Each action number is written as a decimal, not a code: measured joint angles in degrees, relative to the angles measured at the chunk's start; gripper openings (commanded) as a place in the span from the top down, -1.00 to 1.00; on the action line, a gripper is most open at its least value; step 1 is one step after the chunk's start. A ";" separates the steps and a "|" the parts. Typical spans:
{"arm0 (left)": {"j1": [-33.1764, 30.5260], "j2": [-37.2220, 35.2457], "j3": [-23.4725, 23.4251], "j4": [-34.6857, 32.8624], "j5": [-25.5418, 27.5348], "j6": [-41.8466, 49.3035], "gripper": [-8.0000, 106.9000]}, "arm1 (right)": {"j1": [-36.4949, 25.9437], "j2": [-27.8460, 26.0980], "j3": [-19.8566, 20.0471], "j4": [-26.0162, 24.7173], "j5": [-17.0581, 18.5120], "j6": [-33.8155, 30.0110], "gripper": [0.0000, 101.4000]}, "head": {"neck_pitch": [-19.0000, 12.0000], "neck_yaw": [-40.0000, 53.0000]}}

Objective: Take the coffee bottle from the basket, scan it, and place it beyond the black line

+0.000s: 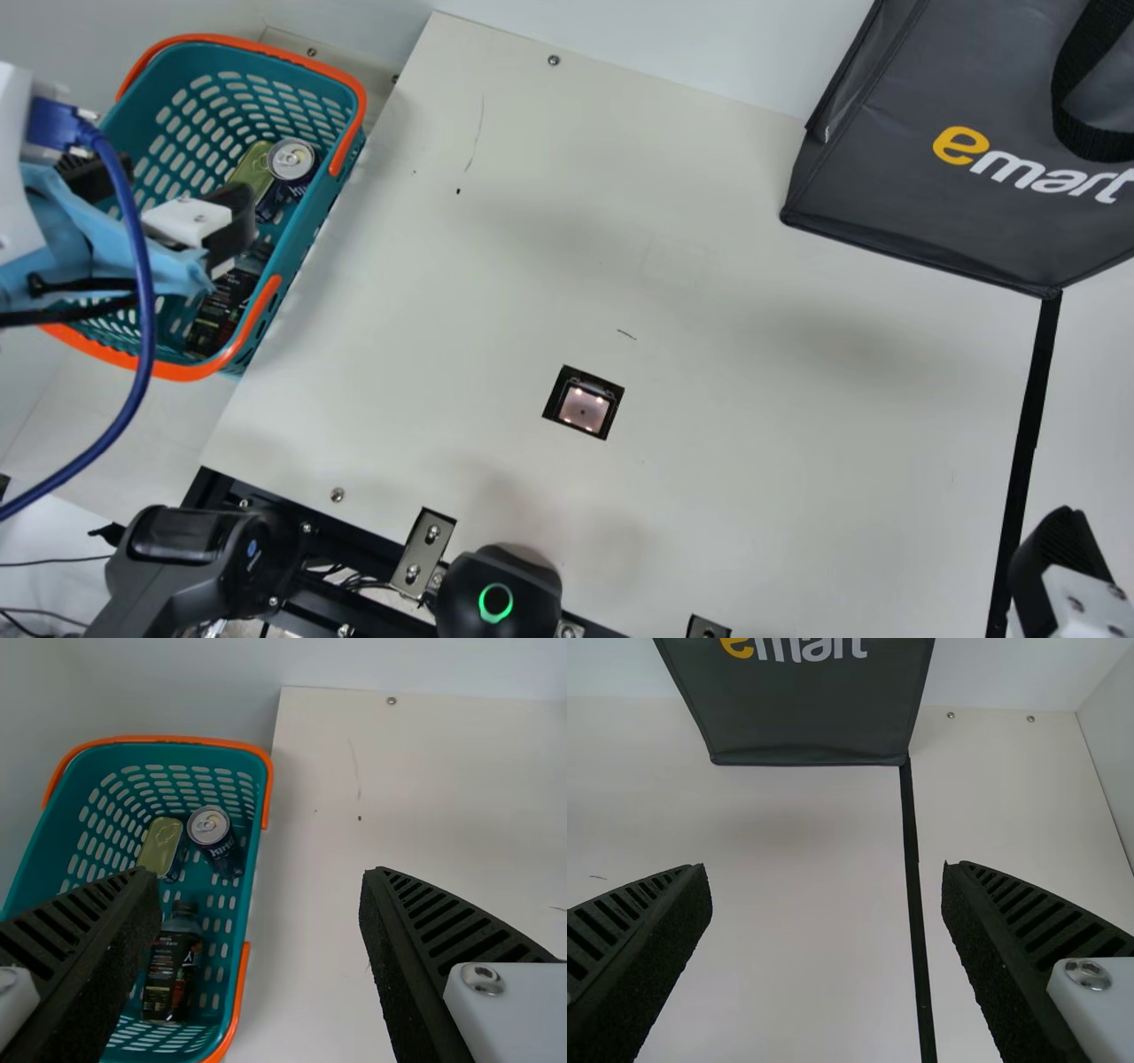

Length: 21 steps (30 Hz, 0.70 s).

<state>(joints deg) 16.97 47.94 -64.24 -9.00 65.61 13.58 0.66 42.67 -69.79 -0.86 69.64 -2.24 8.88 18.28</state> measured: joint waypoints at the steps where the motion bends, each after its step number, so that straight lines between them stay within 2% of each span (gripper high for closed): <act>1: 1.29 0.14 0.13 -0.69 -0.16 0.83 -0.71 | 0.00 0.00 0.00 0.00 0.00 0.00 -0.79 | 0.00 0.00; 21: 29.67 10.16 3.09 -16.94 -2.18 30.14 -0.71 | 0.00 0.00 0.00 0.00 -0.01 0.00 -0.79 | 0.00 0.00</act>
<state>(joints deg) 46.64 58.10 -61.15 -25.93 63.43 43.72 0.66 42.67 -69.79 -0.86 69.64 -2.24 8.88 18.28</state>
